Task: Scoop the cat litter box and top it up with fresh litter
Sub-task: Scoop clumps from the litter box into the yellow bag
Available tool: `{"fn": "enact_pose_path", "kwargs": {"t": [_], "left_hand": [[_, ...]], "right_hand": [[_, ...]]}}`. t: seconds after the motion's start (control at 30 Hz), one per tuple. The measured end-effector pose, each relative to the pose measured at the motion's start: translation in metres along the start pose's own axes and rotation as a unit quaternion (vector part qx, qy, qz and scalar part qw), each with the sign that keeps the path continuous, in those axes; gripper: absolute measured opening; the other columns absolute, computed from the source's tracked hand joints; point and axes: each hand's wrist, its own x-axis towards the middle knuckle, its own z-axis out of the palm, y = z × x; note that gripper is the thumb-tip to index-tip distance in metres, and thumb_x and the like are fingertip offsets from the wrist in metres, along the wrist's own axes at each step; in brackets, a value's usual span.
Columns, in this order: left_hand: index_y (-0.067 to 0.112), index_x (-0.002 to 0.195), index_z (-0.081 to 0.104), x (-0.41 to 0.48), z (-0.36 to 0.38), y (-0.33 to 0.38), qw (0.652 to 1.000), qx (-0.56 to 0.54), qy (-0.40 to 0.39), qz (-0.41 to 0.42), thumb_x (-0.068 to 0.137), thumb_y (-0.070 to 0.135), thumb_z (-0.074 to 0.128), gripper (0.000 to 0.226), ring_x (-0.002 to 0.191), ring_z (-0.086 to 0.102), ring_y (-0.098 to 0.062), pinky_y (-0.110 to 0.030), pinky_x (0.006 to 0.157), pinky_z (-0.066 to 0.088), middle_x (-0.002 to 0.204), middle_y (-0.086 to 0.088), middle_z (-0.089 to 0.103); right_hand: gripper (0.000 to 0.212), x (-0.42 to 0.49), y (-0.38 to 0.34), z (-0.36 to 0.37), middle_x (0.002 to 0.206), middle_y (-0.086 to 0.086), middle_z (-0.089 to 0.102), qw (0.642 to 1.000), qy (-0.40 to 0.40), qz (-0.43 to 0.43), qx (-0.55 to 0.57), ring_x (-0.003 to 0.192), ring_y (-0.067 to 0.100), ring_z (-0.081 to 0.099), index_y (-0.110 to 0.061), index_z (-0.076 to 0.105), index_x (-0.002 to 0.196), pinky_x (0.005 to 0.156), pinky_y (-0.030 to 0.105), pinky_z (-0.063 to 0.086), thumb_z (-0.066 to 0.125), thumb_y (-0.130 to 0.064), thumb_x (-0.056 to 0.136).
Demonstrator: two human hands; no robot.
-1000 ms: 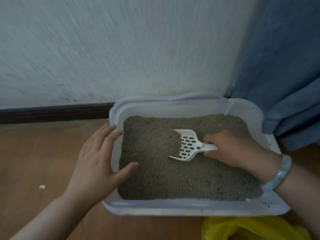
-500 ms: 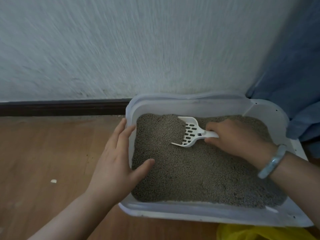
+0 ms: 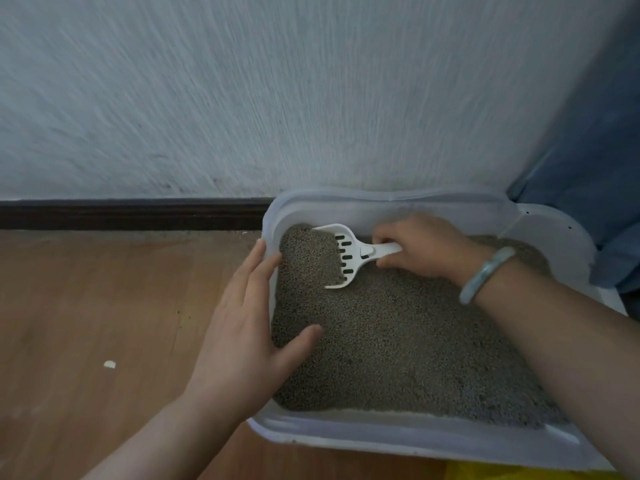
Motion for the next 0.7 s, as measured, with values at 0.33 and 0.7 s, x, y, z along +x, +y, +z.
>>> {"fn": "enact_pose_path", "kwargs": {"t": [0.33, 0.7], "left_hand": [[0.029, 0.146, 0.021, 0.0, 0.002, -0.002, 1.0, -0.013, 0.012, -0.012, 0.068, 0.068, 0.048, 0.092, 0.138, 0.01, 0.008, -0.015, 0.108, 0.013, 0.153, 0.022, 0.01], [0.029, 0.147, 0.02, 0.0, 0.002, -0.002, 1.0, -0.004, 0.015, -0.006, 0.069, 0.068, 0.046, 0.091, 0.138, 0.012, 0.006, -0.019, 0.106, 0.019, 0.155, 0.019, 0.01]], "right_hand": [[0.019, -0.019, 0.0, 0.058, 0.084, -0.016, 0.064, 0.96, 0.019, 0.056, 0.275, 0.079, 0.007, 0.06, -0.038, 0.062, 0.093, 0.075, 0.036, 0.051, 0.072, -0.04, 0.077], [0.017, -0.049, 0.009, 0.054, 0.087, -0.002, 0.068, 0.921, 0.021, 0.06, 0.384, 0.074, 0.012, 0.063, -0.03, 0.065, 0.092, 0.078, 0.039, 0.05, 0.075, -0.024, 0.078]]}}
